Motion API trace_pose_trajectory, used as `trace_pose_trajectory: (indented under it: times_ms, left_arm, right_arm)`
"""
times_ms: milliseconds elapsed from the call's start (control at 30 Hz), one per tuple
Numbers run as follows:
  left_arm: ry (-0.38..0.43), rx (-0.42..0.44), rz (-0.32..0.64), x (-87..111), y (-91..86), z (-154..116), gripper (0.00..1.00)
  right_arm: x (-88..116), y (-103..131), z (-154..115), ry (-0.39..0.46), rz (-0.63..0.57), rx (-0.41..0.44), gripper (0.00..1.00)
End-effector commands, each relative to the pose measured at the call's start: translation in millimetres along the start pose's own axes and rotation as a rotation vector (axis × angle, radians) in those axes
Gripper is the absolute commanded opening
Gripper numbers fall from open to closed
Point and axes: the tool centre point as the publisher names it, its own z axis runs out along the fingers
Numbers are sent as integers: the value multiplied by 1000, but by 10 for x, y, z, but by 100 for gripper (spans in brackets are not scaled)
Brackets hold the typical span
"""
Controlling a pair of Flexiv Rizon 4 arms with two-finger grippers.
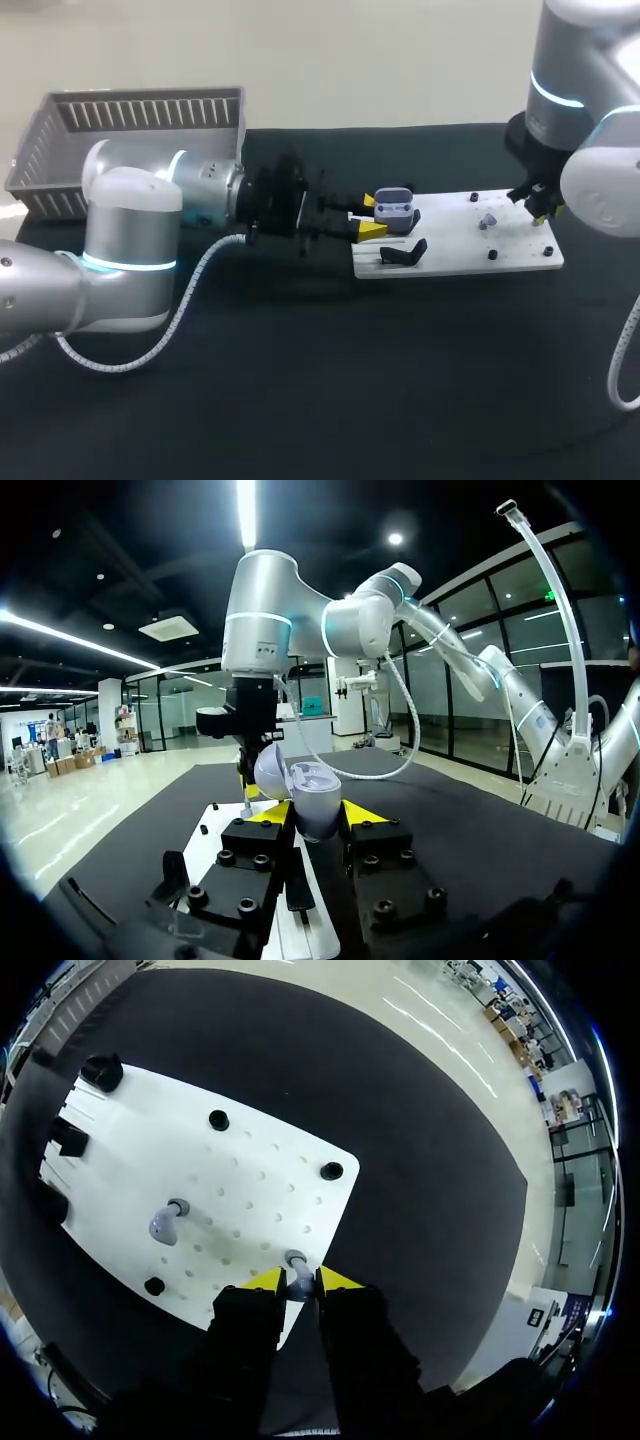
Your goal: Pick up each earbud case from the left stands, insert the matching earbuds, close the lid, and place the case in the box.
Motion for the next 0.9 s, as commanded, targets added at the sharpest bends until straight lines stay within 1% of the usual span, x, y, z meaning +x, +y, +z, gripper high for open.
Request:
trace_pose_trajectory:
  times_ms: [33,67,133,200,267,333,500,533,567,900]
  left_arm:
    - [-2,-5,3,5,-16,0,0]
    - [-2,-5,3,5,-16,0,0]
    - [-2,-5,3,5,-16,0,0]
    - [-2,-5,3,5,-16,0,0]
    - [-2,-5,3,5,-16,0,0]
    - [-2,-5,3,5,-16,0,0]
    - [-2,-5,3,5,-16,0,0]
    - [-2,-5,3,5,-16,0,0]
    - [-2,-5,3,5,-16,0,0]
    - [-2,-5,3,5,-16,0,0]
  right_arm:
    - [141,58,-232,-14,31,14,0]
    - [168,67,-303,-22,55,-6,0]
    - [220,94,-448,-25,99,-13,0]
    - [267,128,-583,-32,153,-37,0]
    - [299,170,-675,-16,192,-50,0]
    - [345,227,-807,-6,239,-87,0]
    - [417,374,-1066,-8,279,-39,0]
    - [426,403,-1105,-8,278,-40,0]
    - [436,430,-1138,-5,273,-32,0]
    - [436,430,-1138,-5,273,-32,0]
